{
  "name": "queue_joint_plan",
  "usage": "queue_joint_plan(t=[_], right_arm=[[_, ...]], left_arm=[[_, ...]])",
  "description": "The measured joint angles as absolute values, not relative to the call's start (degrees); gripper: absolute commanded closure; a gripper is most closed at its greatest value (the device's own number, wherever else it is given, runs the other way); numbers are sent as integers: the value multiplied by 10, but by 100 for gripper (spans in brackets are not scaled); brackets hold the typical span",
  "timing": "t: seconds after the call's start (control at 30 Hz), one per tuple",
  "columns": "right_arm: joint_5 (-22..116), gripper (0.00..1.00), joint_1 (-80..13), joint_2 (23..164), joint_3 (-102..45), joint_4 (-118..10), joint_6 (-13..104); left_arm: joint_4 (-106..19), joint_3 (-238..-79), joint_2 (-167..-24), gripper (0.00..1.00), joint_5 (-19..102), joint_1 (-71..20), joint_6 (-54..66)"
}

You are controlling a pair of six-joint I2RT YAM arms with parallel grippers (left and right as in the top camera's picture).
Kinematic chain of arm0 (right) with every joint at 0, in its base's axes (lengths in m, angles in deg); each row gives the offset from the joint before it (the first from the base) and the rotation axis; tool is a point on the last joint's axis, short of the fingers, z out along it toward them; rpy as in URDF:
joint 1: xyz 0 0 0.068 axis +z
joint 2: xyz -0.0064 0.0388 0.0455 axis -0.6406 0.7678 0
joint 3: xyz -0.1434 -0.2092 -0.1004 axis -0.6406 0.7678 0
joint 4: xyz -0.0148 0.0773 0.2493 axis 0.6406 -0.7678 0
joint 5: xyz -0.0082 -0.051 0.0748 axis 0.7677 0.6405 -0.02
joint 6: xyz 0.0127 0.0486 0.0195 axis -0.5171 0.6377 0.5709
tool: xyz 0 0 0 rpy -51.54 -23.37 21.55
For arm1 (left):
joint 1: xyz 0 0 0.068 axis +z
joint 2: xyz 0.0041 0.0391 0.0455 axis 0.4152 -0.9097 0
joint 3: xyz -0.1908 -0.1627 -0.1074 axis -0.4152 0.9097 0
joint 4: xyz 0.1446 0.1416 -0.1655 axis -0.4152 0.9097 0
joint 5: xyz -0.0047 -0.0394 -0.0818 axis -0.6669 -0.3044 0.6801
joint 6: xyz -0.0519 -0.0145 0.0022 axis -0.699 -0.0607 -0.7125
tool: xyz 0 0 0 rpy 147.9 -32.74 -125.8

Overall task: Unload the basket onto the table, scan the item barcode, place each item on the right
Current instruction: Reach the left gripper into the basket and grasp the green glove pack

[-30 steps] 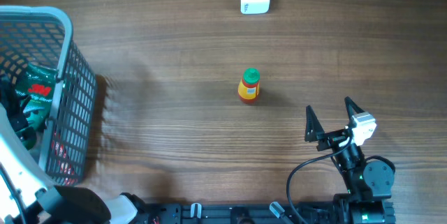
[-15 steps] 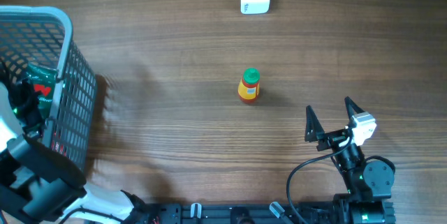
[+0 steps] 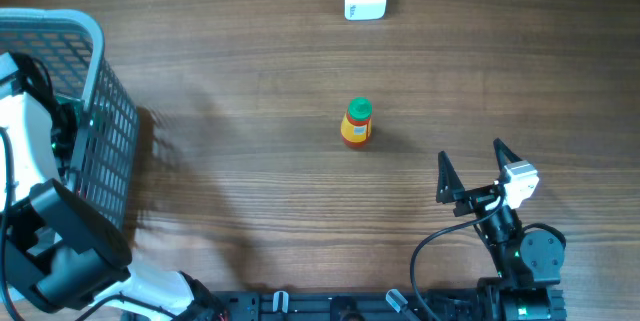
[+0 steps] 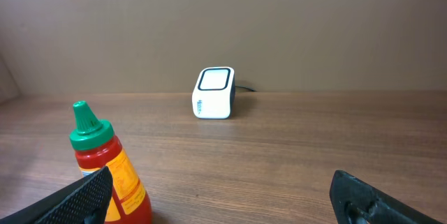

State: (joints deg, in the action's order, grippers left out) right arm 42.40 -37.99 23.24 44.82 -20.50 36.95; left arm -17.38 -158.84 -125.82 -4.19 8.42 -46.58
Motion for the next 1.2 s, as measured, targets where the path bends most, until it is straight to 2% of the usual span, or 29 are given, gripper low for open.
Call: queue_joint_plan(t=[0.2, 0.5, 1.07, 1.1, 1.17, 1.2], right_arm=[[424, 0, -380, 232, 448, -205, 369], [424, 0, -380, 232, 448, -205, 369], [424, 0, -380, 232, 448, -205, 369], [424, 0, -380, 232, 448, -205, 369], [424, 0, -380, 232, 448, -205, 369], [424, 0, -380, 232, 448, -205, 369]], left_arm=[[-193, -1581, -1258, 0, -93, 77, -466], [-261, -1508, -1258, 0, -107, 77, -466], [-332, -1506, -1258, 0, -168, 77, -466], [-335, -1506, -1258, 5, -170, 77, -466], [-340, -1506, -1258, 43, -173, 77, -468], [-343, -1506, -1258, 57, -175, 77, -469]])
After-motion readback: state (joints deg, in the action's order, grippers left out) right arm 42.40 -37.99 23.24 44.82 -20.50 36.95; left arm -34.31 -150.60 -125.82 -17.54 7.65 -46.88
